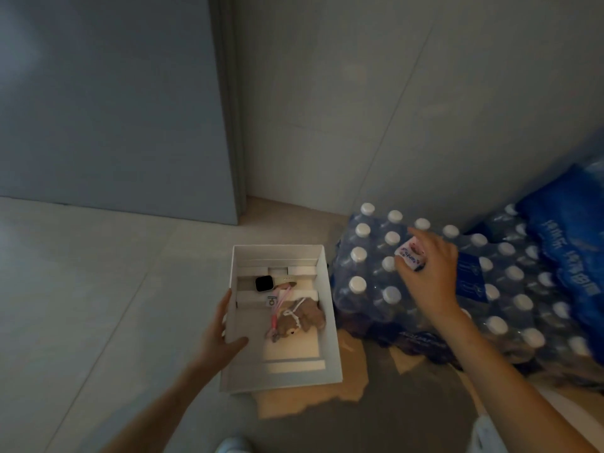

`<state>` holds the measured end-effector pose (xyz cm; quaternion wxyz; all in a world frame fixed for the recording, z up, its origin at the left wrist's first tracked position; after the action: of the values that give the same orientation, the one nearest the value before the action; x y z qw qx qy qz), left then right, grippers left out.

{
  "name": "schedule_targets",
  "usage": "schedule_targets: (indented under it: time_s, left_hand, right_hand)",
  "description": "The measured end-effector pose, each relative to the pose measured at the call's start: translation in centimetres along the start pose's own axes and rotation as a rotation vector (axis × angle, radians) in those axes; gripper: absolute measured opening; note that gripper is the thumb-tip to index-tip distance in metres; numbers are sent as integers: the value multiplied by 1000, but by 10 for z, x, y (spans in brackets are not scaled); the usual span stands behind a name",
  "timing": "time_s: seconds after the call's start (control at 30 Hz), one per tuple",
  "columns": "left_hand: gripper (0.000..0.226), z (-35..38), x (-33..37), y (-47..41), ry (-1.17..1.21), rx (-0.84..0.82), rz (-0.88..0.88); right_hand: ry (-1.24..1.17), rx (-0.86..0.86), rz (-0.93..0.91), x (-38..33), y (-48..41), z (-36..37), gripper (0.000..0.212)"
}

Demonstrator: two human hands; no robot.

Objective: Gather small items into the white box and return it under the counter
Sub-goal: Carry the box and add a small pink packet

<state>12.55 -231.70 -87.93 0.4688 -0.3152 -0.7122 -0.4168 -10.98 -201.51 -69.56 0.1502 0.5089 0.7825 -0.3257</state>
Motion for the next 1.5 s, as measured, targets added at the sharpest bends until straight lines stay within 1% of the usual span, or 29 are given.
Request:
schedule_targets:
  time_s: [0.03, 0.1, 0.17, 0.23, 0.43, 0.53, 0.63, 0.67, 0.73, 0.77, 0.87, 0.97, 1.07, 1.1, 1.17, 1.23, 1.43, 1.5]
  left_hand:
    - [102, 1, 0, 0, -5, 0, -2]
    - [103, 1, -2, 0, -13, -6, -13]
    - [105, 0, -3, 0, -21, -10, -31]
    - [105, 0, -2, 0, -17, -11, -32]
    - [106, 0, 2, 1, -56, -11, -27]
    - [106, 2, 4, 1, -43, -15, -18]
    - [106, 2, 4, 2, -23, -17, -14]
    - [105, 2, 4, 2, -19, -19, -12]
    - [106, 2, 4, 2, -25, -18, -12]
    - [106, 1, 4, 2, -30, -19, -16]
    - [106, 1, 3, 2, -37, -32, -35]
    - [105, 0, 4, 3, -30, -33, -40]
    - [105, -2, 4, 4, -8, -26, -28]
    - [105, -2, 3, 4, -4, -30, -26]
    - [104, -2, 1, 4, -3, -40, -25]
    - [103, -2, -1, 4, -2, -48, -34]
    - [103, -1, 0, 4, 12, -43, -39]
    - [103, -1, 2, 5, 0, -35, -32]
  right_hand:
    - [94, -37, 19, 11, -5, -1, 63]
    - [158, -130, 129, 34, -13, 1, 79]
    - [111, -201, 208, 51, -17, 6, 90]
    - [66, -245, 235, 60, -19, 11, 94]
    - [72, -248, 241, 71, -18, 19, 84]
    - [139, -254, 221, 72, -19, 20, 72]
    - [130, -204, 210, 65, -18, 19, 65]
    - [100, -177, 190, 57, -16, 19, 62]
    - [58, -134, 90, 32, -13, 24, 53]
    - [43, -131, 38, 16, -9, 30, 53]
    - [-70, -192, -17, -28, 11, 58, 61]
    - [-206, -359, -70, -64, 39, 99, 66]
    - [-185, -522, -182, -83, 71, 142, 62]
    - [-176, -578, -188, -84, 83, 156, 62]
    - [-161, -661, -154, -77, 104, 180, 74]
    - [-100, -665, -148, -71, 115, 193, 82]
    - [-22, -640, -146, -70, 118, 203, 84]
    - [-39, -676, -164, -72, 120, 208, 89]
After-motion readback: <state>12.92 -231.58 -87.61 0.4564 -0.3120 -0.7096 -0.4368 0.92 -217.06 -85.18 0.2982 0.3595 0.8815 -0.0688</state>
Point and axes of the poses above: each hand's wrist, its own y-axis away from the middle knuckle, its own z-axis out of the palm, x = y × z, the point moved 5 cm from there along -y, towards the middle knuckle, and after that the axes turned 2 degrees about -z, right-handed, at the moved point
